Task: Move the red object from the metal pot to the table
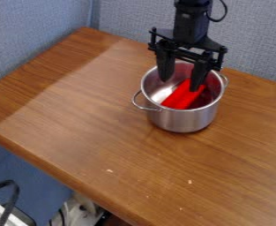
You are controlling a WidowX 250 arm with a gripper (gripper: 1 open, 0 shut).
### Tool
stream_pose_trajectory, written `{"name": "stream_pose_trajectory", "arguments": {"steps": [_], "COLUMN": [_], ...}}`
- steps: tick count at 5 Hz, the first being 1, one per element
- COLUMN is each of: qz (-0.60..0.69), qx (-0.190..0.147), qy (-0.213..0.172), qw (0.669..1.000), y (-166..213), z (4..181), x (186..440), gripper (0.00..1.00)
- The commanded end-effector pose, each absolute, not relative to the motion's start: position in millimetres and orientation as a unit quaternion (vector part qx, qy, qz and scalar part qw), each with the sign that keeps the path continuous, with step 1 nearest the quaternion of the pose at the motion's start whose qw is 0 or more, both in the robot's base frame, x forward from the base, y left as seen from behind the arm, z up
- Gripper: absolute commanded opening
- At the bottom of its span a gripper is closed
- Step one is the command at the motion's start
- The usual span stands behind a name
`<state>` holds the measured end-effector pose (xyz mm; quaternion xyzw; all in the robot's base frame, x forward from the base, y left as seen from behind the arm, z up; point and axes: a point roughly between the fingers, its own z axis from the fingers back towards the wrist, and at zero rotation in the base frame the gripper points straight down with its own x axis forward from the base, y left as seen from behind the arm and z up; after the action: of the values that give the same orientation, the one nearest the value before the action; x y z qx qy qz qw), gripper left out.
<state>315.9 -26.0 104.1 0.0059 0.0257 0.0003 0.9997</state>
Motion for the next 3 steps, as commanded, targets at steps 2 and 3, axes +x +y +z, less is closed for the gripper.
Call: {"name": "stream_pose_trajectory", "arguments": {"steps": [2, 3], "qz": [-0.001, 0.000], "qx": [0.005, 0.005], "qy": [-0.014, -0.012], "qw": [1.000, 1.000], "y": [-28.1, -30.0], "z": [122.6, 120.4], "x": [321.9, 320.7], "gripper": [0.00, 1.00]}}
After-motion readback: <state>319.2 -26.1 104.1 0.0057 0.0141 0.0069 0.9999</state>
